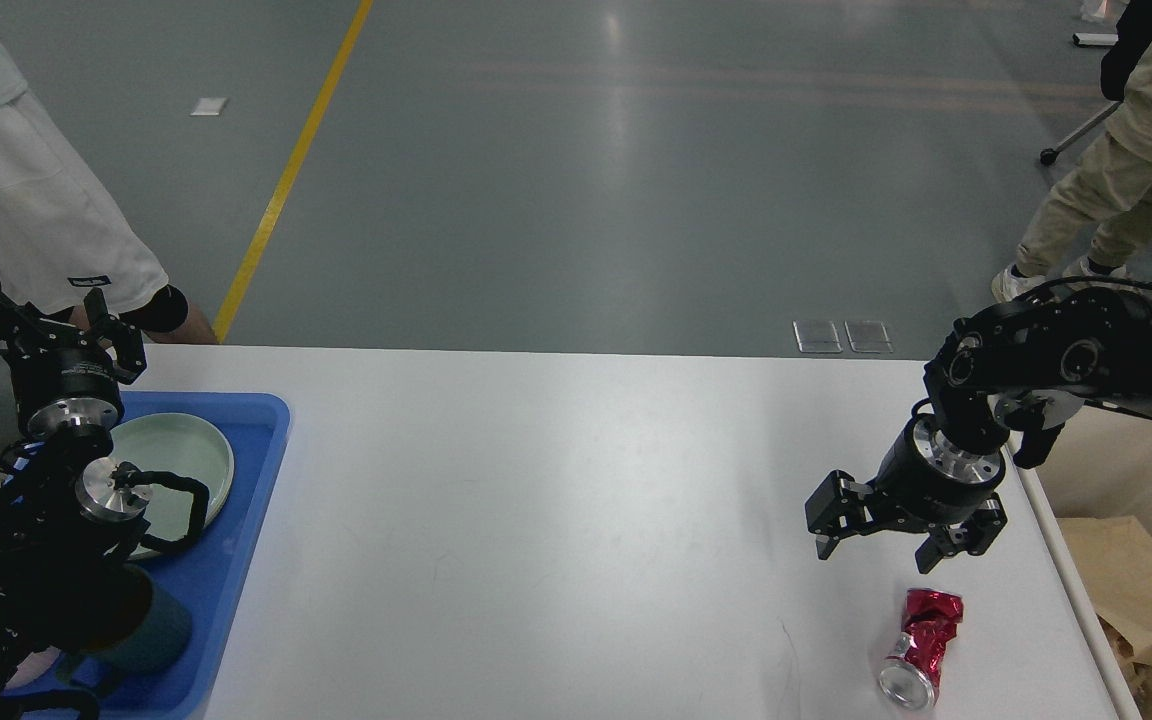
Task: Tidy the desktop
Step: 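Bring the right gripper down toward the red crushed can, then close the right gripper on the red can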
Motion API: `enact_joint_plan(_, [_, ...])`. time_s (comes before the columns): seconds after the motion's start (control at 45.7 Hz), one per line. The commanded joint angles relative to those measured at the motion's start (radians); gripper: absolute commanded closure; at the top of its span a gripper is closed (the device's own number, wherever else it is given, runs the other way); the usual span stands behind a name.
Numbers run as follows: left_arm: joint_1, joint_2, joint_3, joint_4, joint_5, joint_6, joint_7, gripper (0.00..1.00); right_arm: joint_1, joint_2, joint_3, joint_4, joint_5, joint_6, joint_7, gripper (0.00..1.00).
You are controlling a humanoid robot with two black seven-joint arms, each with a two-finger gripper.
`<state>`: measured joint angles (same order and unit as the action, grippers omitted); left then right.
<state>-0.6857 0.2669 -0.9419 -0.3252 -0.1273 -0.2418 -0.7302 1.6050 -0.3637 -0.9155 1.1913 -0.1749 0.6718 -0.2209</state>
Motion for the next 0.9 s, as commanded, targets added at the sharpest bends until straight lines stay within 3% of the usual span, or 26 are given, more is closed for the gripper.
enact_joint_plan(0.0, [0.000,0.000,0.000,0.000,0.000,-0.001,0.000,0.04,-0.031,0.000,0.000,-0.004,0.000,0.000,-0.001,0.00])
enact_joint_plan(0.547, [0.000,0.000,0.000,0.000,0.000,-0.001,0.000,0.04,-0.060,-0.005,0.001,-0.018,0.000,0.017,-0.005,0.00])
enact_joint_plan(0.875, [0.000,0.000,0.000,0.000,0.000,0.001,0.000,0.04,-0.151,-0.001,-0.002,-0.070,-0.001,-0.026,-0.005,0.00])
